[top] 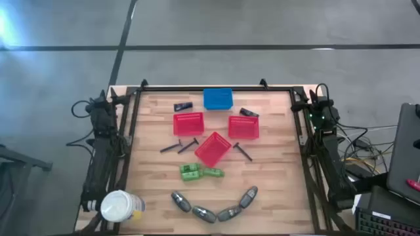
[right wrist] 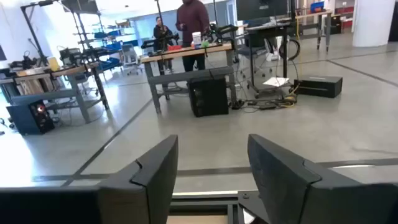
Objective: Pick & Place Travel size toiletries
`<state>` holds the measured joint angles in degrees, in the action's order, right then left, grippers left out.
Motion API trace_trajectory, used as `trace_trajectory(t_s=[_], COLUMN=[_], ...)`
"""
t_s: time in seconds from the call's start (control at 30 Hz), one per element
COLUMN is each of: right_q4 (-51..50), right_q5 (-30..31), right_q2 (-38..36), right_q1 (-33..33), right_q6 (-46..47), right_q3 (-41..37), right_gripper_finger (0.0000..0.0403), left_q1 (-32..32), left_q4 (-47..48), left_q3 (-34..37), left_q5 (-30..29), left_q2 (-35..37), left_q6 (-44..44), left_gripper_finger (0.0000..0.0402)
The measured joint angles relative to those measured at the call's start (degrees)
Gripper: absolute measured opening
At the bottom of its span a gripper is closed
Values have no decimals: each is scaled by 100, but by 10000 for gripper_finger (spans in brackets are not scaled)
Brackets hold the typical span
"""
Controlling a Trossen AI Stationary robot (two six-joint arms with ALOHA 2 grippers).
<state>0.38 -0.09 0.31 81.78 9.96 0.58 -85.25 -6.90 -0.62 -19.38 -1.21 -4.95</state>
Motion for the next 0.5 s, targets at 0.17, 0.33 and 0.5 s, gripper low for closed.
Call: trace_trajectory(t_s=[0.17, 0.33, 0.5], right_q4=[-2, -2, -2], right_q5=[1, 1, -1], right_q2=[-1, 0, -1], right_q1=[-2, 0, -2], right_q6=[0, 0, 0], right_q3=[0, 1, 0], right_gripper_finger=[170, 155, 140], left_q1=[1, 1, 1], left_q4=[2, 6, 22], left_q3=[0, 0, 0], left_q5=[0, 0, 0], left_q2=[0, 0, 1], left_q6=[0, 0, 0], left_gripper_finger=[202, 202, 202])
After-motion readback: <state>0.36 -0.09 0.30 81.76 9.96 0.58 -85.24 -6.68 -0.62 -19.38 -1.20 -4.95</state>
